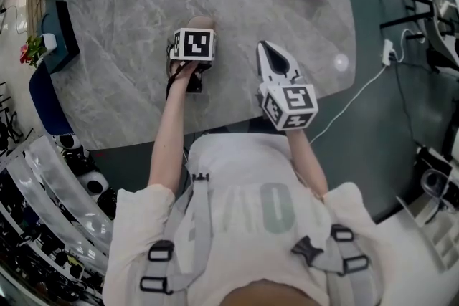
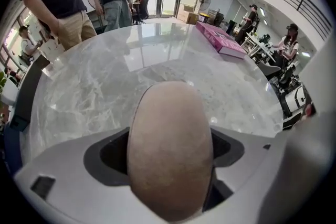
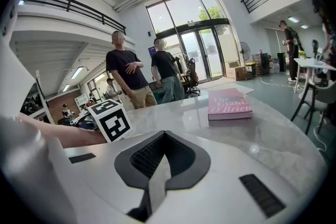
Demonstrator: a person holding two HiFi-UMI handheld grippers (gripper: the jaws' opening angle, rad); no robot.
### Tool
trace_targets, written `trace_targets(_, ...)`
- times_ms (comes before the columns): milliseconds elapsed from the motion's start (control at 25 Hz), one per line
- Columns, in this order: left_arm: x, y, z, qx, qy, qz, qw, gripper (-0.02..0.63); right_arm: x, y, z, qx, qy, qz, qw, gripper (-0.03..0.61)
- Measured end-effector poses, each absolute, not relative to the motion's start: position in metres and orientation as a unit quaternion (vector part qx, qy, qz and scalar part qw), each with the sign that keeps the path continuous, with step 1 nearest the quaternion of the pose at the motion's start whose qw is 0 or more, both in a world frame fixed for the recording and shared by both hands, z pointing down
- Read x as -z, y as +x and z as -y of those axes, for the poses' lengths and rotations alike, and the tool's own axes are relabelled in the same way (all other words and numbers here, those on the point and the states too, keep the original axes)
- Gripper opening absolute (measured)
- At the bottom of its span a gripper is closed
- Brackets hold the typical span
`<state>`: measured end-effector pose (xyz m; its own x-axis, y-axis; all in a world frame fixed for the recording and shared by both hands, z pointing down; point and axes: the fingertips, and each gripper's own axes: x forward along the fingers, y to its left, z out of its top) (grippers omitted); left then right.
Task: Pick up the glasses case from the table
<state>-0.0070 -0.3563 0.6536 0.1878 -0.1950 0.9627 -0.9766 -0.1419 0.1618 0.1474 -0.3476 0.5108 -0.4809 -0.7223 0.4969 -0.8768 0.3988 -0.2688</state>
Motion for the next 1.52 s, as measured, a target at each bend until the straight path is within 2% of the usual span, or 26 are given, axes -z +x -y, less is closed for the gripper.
trace_targets(1040,-0.654,-0.009,0.357,-0.433,0.627,0.487,0.427,0.399,-0.516,0.147,0.331,-0.267,0.481,0.822,0.15,0.0)
trace_targets(1520,-0.639,-0.018,0.362,-0.411,0.632,0.5,0.426,0.397,-0.495,0.14,0.338,-0.238,0.48,0.833,0.138,0.0)
